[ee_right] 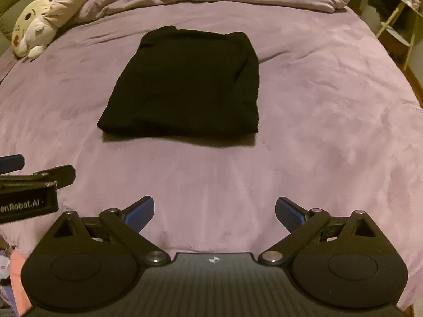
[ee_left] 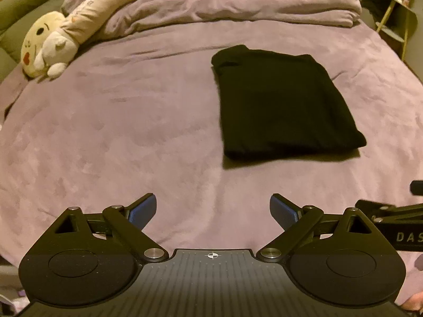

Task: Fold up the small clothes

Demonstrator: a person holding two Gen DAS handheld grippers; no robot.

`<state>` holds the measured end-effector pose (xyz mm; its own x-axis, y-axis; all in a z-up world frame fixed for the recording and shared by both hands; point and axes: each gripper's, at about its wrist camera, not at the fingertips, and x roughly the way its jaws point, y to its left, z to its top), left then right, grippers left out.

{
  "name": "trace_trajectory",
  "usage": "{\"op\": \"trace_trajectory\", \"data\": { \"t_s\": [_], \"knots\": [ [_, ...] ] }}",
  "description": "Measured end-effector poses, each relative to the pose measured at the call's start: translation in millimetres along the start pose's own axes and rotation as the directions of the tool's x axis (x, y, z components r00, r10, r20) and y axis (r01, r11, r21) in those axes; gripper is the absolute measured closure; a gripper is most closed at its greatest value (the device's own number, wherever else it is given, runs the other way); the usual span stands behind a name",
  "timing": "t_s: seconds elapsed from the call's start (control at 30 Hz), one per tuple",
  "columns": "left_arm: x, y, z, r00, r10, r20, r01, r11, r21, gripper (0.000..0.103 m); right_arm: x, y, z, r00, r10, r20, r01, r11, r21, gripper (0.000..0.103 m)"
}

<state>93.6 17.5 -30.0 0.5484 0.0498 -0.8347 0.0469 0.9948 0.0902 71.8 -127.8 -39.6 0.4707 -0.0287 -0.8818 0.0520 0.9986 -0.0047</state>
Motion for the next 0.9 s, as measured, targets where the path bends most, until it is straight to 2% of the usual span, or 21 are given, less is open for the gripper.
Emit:
{"op": "trace_trajectory", "data": {
  "t_s": [0.27,0.9],
  "knots": [
    [4.3,-1.6,7.1,1.000,-0.013,-0.021,0.013,1.000,0.004,0.007,-1.4,1.5,12.1,1.000,-0.025,0.009,0.025,1.000,-0.002,0.005],
    [14.1,-2.1,9.5,0.997,-0.032,-0.076,0.030,0.999,-0.022,0.007,2.6,-1.2,18.0,1.000,-0.027,0.002,0.027,1.000,0.014,0.005]
  ]
}}
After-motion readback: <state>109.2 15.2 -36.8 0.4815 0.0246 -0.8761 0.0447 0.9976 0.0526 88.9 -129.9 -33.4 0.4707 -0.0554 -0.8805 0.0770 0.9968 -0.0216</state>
